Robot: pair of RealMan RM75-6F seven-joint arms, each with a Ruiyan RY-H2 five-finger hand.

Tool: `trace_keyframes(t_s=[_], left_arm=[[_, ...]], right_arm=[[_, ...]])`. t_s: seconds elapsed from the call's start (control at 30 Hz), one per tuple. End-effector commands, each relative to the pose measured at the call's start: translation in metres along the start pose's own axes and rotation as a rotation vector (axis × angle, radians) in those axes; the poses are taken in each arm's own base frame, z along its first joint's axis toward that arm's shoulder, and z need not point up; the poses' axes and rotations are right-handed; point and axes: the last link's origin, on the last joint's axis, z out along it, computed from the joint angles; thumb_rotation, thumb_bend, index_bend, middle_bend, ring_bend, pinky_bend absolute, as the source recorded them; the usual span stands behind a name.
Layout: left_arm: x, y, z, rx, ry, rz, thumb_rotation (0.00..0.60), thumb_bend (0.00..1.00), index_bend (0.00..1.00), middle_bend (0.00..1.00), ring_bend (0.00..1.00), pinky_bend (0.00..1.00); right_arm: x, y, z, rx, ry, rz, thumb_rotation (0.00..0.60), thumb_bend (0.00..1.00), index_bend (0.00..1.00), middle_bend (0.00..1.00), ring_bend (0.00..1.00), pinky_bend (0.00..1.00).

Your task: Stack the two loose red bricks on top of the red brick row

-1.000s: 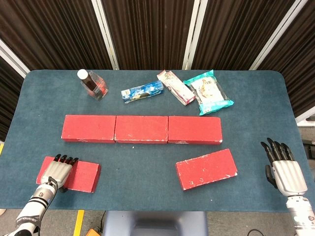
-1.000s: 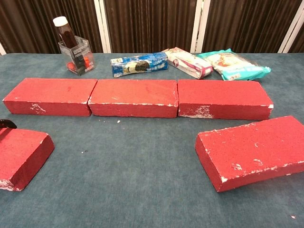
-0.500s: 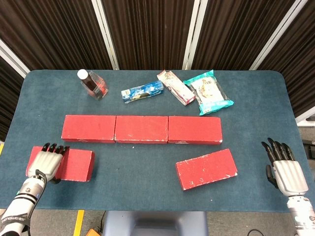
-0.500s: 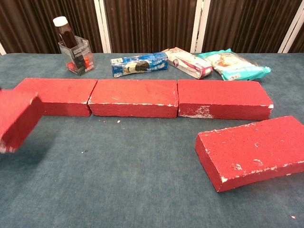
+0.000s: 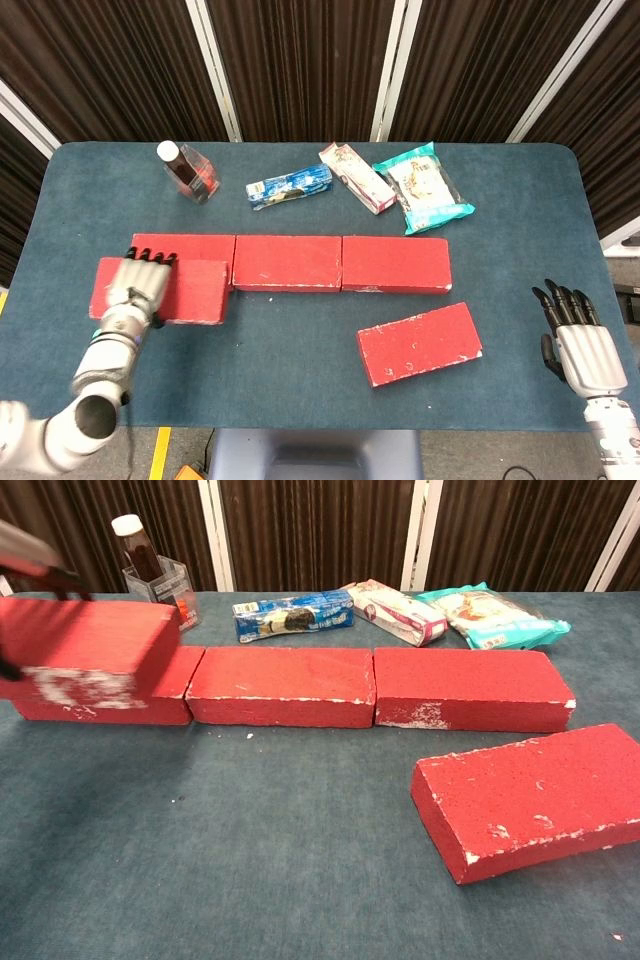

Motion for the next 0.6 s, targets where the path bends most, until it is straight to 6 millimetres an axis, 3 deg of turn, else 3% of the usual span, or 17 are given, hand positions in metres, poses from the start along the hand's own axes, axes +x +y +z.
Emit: trace_keyframes(t_s=[0.03,0.27,0.6], left_arm=[[0.043,0.072,0.009,0.013,0.026,0.078,0.600,0.32,0.07,0.16,0.00,0.02],[0.043,0.115,0.020,0.001,0.003,0.088,0.600,0.32,0.07,0.16,0.00,0.02],[0.064,0.122,0.034,0.032,0.028,0.048,0.600,0.32,0.07,0.16,0.00,0.02]], right_arm=[[0.000,-0.001,0.000,0.003,0.000,0.001,0.600,0.72,0.14,0.07,0.00,0.00],[-0.002,0.000,0.001,0.001,-0.011,-0.006,0.600,0.71,0.14,0.07,0.00,0.00],[-0.002,0.000,0.002,-0.004,-0.011,-0.007,0.600,0.71,0.14,0.07,0.00,0.00]])
